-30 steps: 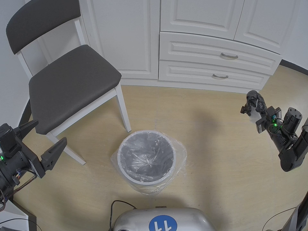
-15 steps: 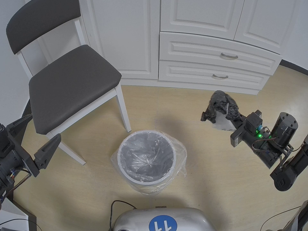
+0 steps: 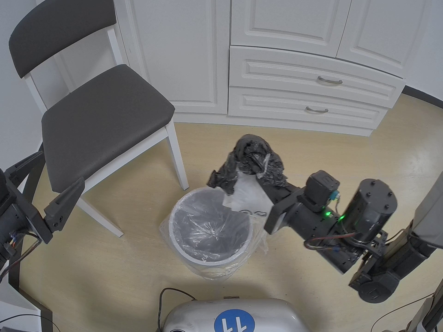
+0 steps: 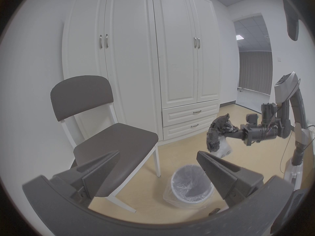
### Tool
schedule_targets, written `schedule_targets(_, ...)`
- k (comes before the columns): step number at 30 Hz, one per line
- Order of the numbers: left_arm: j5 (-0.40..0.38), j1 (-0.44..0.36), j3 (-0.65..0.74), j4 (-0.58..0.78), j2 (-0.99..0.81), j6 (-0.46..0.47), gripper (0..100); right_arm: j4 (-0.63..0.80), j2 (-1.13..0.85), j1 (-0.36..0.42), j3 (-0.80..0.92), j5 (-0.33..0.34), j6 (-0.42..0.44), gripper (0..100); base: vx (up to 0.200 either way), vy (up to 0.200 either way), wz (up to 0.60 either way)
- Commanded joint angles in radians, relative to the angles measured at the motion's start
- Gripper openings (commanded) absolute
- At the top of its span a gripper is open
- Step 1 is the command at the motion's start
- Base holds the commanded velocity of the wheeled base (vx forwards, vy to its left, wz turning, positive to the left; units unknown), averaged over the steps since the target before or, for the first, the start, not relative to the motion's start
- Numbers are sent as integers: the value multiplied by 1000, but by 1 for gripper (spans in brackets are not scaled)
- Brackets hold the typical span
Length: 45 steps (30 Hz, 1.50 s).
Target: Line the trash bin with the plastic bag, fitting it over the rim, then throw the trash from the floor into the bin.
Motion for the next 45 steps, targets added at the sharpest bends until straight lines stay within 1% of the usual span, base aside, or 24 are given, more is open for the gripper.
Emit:
schedule_targets(1, 0, 1, -25, -7, 11, -3, 100, -17, 181, 104, -152, -70, 149, 0, 0, 0, 0)
schedule_targets(2, -2, 3, -26, -7, 4, -5, 100, -17, 219, 104, -185, -93, 188, 0, 0, 0, 0)
schedule_targets(5, -2, 4, -30, -7, -2, -5, 100, -17, 275, 104, -240, -121, 237, 0, 0, 0, 0)
schedule_targets(9, -2, 7, -36, -6, -14, -6, 100, -17, 356, 106, -298, -126, 312, 0, 0, 0, 0)
schedule_targets(11, -2, 6, -37, -7, -14, -6, 100, -17, 406, 103, -338, -132, 335, 0, 0, 0, 0)
schedule_targets(12, -2, 6, -37, -6, -15, -5, 100, -17, 439, 97, -363, -138, 338, 0, 0, 0, 0)
schedule_targets(14, -2, 6, -37, -6, -15, -5, 100, -17, 439, 97, -363, -138, 338, 0, 0, 0, 0)
schedule_targets(15, -3, 6, -36, -6, -17, -3, 100, -17, 532, 89, -447, -196, 341, 0, 0, 0, 0)
schedule_targets(16, -3, 6, -36, -6, -17, -3, 100, -17, 532, 89, -447, -196, 341, 0, 0, 0, 0)
schedule_targets(17, -3, 4, -36, -6, -15, -3, 100, -17, 574, 88, -475, -210, 341, 0, 0, 0, 0)
schedule_targets(27, -5, 6, -34, -6, -11, -3, 100, -17, 672, 77, -494, -204, 341, 0, 0, 0, 0)
schedule_targets(36, -5, 6, -31, -6, -5, -2, 100, -17, 781, 23, -597, -202, 339, 0, 0, 0, 0)
schedule_targets(40, -5, 4, -31, -6, -3, -3, 100, -17, 816, 15, -628, -202, 338, 0, 0, 0, 0)
schedule_targets(45, -5, 6, -31, -6, -3, -2, 100, -17, 830, 14, -625, -202, 335, 0, 0, 0, 0)
